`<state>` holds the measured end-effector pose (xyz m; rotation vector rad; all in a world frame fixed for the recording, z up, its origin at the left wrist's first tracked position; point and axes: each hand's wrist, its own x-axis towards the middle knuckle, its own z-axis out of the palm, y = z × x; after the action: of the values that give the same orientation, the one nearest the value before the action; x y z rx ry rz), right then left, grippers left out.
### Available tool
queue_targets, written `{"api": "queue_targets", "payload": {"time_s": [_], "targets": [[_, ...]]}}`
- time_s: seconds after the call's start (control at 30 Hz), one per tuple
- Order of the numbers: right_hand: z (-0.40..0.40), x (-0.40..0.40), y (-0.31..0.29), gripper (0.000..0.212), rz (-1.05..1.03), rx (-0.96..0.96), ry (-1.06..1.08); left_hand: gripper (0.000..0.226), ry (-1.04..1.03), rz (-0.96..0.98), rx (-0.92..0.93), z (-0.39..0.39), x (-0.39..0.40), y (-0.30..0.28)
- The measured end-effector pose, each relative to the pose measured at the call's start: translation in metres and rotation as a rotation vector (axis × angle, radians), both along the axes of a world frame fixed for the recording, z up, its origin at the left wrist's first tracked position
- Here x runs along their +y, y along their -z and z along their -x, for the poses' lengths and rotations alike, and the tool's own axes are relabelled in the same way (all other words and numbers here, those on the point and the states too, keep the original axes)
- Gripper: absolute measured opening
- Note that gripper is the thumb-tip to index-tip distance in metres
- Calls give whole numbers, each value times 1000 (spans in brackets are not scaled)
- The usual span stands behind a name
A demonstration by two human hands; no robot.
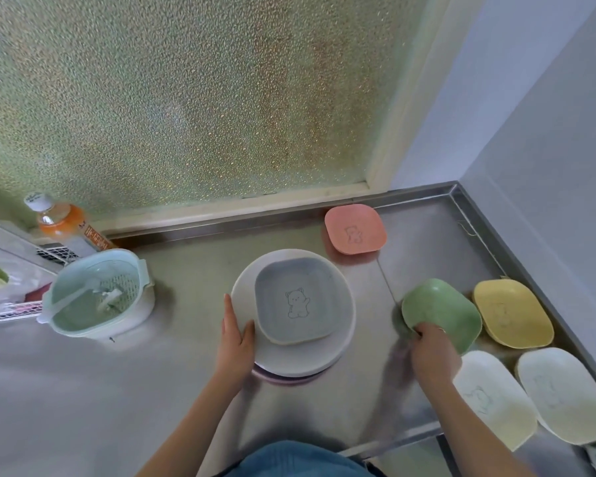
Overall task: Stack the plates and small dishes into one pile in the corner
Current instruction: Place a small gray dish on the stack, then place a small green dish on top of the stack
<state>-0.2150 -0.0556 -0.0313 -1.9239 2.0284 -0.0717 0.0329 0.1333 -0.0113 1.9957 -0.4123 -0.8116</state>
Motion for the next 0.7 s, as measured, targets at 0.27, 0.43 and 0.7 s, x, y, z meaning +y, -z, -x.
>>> {"api": "queue_targets", "payload": {"time_s": [0.27,0.43,0.7], "targets": [[-47,12,-56,20,529,-359,-475,68,-59,8,11,3,-4,-2],[-89,61,-83,32,747,-514,-977,67,-69,27,56,2,-1,-4],[-93,84,-42,34,498,-337,-1170,37,-156,112,114,7,-6,-12]]}}
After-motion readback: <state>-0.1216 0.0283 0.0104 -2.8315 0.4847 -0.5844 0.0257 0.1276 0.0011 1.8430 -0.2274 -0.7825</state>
